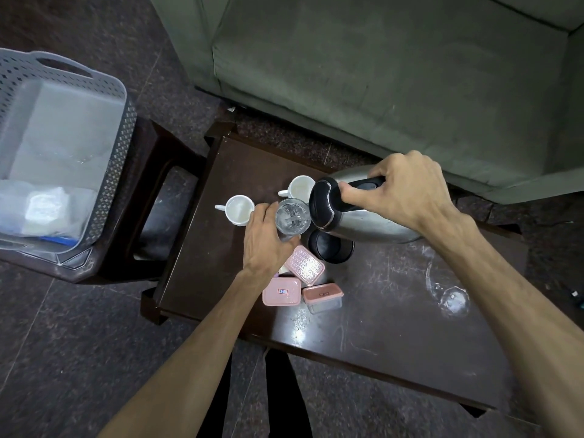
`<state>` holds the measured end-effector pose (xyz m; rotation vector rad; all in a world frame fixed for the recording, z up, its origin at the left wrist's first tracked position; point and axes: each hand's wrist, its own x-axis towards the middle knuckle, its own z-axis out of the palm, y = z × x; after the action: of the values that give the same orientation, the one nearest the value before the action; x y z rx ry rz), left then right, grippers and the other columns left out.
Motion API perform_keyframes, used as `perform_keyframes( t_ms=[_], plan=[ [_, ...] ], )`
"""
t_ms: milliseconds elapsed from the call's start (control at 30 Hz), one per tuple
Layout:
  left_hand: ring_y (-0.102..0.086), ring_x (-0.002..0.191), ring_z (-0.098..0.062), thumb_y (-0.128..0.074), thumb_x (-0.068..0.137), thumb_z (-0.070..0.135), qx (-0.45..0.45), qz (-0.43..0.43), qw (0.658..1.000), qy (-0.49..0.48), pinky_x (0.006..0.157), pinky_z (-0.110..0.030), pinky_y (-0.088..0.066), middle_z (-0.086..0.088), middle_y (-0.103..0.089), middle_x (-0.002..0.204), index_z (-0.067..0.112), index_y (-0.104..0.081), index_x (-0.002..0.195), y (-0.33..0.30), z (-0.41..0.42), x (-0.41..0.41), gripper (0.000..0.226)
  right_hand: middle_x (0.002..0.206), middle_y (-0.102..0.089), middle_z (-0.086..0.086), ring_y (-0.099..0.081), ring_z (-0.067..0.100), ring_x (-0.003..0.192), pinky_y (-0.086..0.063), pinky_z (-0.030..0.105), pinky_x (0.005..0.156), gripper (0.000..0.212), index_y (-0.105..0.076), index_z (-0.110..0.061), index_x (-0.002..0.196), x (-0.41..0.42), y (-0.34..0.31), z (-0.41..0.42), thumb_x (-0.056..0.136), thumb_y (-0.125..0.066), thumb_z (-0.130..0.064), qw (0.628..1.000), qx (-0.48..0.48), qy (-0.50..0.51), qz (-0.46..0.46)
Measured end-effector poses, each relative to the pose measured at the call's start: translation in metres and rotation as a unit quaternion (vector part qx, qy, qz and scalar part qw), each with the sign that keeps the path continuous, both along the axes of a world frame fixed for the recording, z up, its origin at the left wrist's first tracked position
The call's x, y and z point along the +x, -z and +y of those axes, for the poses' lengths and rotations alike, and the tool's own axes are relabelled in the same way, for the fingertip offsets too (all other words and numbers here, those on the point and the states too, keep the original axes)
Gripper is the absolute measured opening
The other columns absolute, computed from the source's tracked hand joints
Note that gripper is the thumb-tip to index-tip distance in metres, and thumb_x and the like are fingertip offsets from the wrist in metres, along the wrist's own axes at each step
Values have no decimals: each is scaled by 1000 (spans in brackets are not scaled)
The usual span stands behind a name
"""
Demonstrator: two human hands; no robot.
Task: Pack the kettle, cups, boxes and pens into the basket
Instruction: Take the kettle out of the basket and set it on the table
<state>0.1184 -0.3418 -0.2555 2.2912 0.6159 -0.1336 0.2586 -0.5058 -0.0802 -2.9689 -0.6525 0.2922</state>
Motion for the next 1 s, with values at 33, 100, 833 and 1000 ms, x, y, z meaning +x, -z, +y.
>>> perform_keyframes(
  t_ms=[33,100,833,1000],
  plan=[
    [-58,119,-23,-87,72,34,2,2,1000,1,107,-38,-48,-2,-56,125,16,-58,137,0,0,1,74,46,-17,4,-21,28,54,-28,26,46,73,-26,-10,54,0,-1,-1,70,-63,-71,1000,1,-1,-2],
    [-58,119,-23,-87,72,35,5,5,1000,2,107,-38,-48,-2,-56,125,16,-58,136,0,0,1,73,46,-17,3,-19,26,55,-28,26,46,73,-25,-10,54,0,-2,-2,70,-63,-71,1000,5,-2,-5],
    [-56,122,-24,-87,74,36,3,16,1000,-4,110,-38,-44,-3,-55,128,17,-56,139,1,-3,1,75,45,-16,2,-18,24,56,-25,26,46,76,-27,-9,53,-1,-12,-13,71,-63,-74,1000,28,5,-7],
    [-55,122,-25,-86,74,34,-1,20,1000,-4,110,-38,-43,-4,-54,128,16,-55,140,1,-3,1,75,44,-17,3,-19,24,55,-25,26,47,74,-29,-9,52,-1,-10,-16,69,-63,-73,999,29,18,-2]
  ],
)
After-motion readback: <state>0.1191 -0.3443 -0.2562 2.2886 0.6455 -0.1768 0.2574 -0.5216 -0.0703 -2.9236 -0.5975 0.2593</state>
